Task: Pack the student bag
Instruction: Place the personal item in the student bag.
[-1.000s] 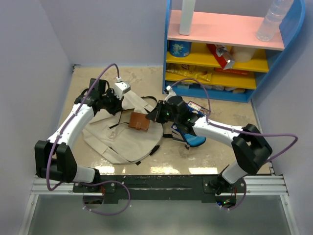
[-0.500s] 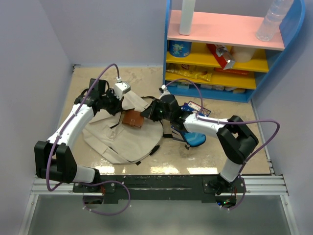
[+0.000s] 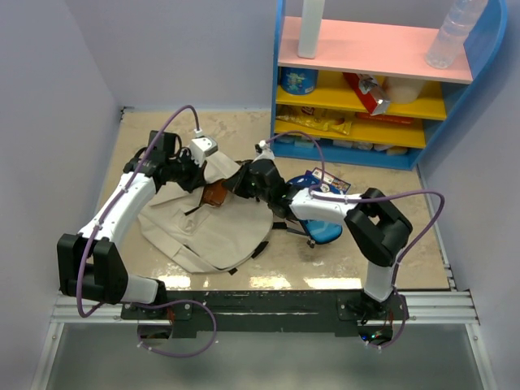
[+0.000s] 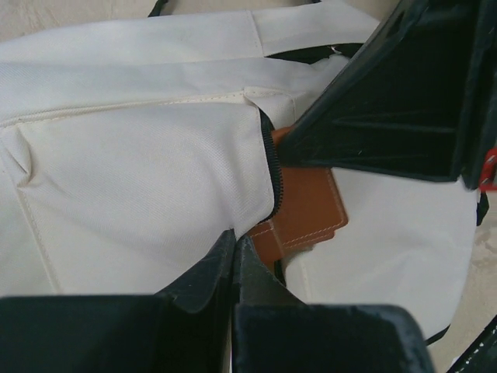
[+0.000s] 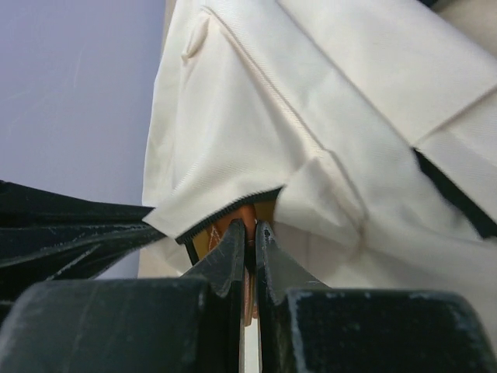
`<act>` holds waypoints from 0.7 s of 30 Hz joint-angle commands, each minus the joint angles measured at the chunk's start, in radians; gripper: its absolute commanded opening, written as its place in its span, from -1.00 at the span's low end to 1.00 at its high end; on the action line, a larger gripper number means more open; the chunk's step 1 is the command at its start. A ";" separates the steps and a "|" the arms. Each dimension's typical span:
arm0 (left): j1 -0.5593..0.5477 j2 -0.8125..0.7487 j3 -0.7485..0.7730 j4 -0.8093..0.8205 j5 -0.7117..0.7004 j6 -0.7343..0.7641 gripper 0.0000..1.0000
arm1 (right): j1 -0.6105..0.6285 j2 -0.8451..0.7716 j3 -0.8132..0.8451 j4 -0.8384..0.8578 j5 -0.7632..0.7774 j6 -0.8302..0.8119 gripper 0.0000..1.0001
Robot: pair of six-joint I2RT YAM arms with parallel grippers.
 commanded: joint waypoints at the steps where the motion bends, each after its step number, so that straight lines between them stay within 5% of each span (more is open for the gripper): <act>1: -0.020 -0.040 0.010 0.031 0.138 -0.050 -1.00 | 0.092 0.002 0.081 0.081 0.234 0.001 -1.00; 9: -0.049 -0.004 0.010 0.039 0.203 -0.099 -1.00 | 0.169 0.097 0.125 0.231 0.339 -0.045 -1.00; 12: -0.046 -0.013 -0.002 0.056 0.189 -0.099 -1.00 | 0.172 0.128 0.139 0.216 0.292 -0.056 -0.78; 17: -0.034 0.002 -0.010 0.056 0.201 -0.097 -1.00 | 0.171 0.105 0.055 0.259 0.302 -0.108 0.10; 21: -0.008 0.019 -0.019 0.062 0.195 -0.085 -1.00 | 0.171 0.004 -0.023 0.257 0.328 -0.230 0.29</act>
